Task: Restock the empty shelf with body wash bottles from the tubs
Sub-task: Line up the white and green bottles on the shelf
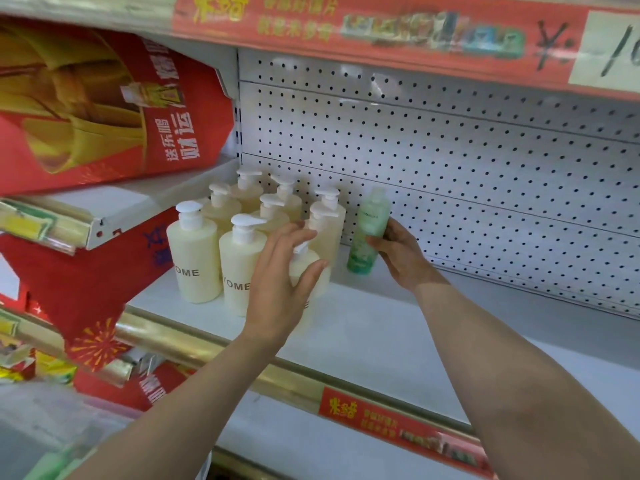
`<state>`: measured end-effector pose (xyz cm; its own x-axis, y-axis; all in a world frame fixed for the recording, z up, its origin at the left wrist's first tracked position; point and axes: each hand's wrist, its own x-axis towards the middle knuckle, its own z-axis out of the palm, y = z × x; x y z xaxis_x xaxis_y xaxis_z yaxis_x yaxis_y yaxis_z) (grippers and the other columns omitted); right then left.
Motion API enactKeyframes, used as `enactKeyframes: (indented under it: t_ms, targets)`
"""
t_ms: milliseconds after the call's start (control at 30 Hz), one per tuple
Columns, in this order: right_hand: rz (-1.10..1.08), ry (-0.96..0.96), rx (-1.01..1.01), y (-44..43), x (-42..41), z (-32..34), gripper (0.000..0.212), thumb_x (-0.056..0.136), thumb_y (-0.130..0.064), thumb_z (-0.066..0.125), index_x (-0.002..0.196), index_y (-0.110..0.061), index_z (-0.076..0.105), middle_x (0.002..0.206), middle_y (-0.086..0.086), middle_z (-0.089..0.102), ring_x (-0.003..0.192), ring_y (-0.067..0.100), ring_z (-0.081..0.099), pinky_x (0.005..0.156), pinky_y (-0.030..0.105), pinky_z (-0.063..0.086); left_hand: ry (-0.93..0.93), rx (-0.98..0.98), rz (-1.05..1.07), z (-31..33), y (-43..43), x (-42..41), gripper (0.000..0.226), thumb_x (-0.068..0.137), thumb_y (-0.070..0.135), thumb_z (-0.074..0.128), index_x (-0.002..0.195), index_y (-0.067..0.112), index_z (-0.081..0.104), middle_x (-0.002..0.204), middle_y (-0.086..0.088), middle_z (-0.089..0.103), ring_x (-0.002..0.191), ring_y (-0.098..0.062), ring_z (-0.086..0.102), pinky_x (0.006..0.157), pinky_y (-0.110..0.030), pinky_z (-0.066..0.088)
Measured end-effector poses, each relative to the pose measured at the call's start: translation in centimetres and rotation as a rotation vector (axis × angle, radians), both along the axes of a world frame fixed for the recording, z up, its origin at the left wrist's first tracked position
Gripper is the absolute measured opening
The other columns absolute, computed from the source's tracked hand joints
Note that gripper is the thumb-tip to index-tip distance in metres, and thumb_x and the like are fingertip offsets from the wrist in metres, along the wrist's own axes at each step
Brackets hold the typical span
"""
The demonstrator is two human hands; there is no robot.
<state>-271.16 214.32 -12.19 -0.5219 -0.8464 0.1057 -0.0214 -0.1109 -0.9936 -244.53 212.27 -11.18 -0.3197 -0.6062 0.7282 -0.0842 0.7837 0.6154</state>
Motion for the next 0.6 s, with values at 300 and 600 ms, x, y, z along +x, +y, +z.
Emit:
enactKeyframes:
  t_ms: [300, 600]
  targets:
    - [-0.026, 0.100, 0.198, 1.1, 1.5, 1.3, 0.047, 0.094, -0.006, 0.063, 0.138, -0.021, 0.055, 0.124, -0.004, 0.067, 0.113, 0.013, 0.062, 0.101, 0.034, 0.045, -0.018, 0.022, 0.001, 0.1, -0.1, 0.0, 0.036, 0.090, 0.021, 0.070, 0.124, 0.016, 0.059, 0.136, 0.002, 0.052, 0.131, -0.002, 0.041, 0.105, -0.018, 0.034]
    - [-0.416, 0.517, 0.422, 5.9, 8.4, 7.8, 0.062, 0.092, -0.037, 0.066, 0.148, -0.023, 0.044, 0.148, -0.001, 0.048, 0.134, 0.017, 0.047, 0.109, 0.030, 0.038, -0.178, 0.030, -0.062, 1.5, -0.2, 1.9, 0.059, 0.092, 0.028, 0.067, 0.144, 0.017, 0.043, 0.156, -0.002, 0.035, 0.144, -0.015, 0.027, 0.116, -0.030, 0.025]
